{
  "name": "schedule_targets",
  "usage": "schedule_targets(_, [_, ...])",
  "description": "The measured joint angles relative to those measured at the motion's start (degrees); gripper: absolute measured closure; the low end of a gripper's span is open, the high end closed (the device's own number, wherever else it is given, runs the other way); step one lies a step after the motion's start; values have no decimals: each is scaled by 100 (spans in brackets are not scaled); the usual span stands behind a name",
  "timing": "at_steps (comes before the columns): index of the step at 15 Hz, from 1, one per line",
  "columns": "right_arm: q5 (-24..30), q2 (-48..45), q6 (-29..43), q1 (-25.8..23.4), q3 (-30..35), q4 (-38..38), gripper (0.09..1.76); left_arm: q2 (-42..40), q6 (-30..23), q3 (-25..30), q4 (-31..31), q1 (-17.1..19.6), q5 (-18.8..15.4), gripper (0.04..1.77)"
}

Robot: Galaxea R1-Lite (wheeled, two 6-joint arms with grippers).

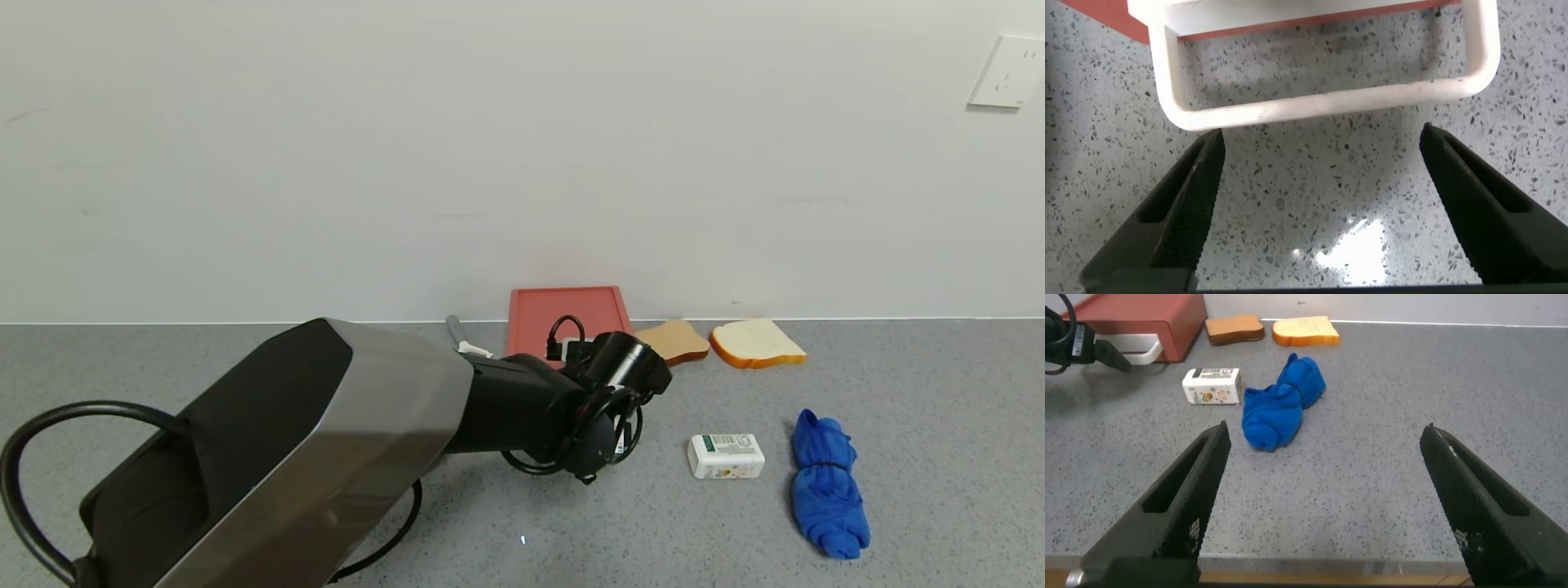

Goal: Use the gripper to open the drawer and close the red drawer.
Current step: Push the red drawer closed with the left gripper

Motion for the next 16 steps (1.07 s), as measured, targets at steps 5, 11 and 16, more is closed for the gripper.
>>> schedule_targets(5, [0, 0, 0, 0, 0, 0, 14, -12, 2, -11, 46, 9, 6, 9])
schedule_targets(11, [-2, 0, 0, 0, 0, 0, 14, -519, 17, 140, 610, -128, 6, 9])
schedule_targets(16, [0, 0, 0, 0, 0, 0, 14, -1616, 518, 573, 733, -177, -245, 9])
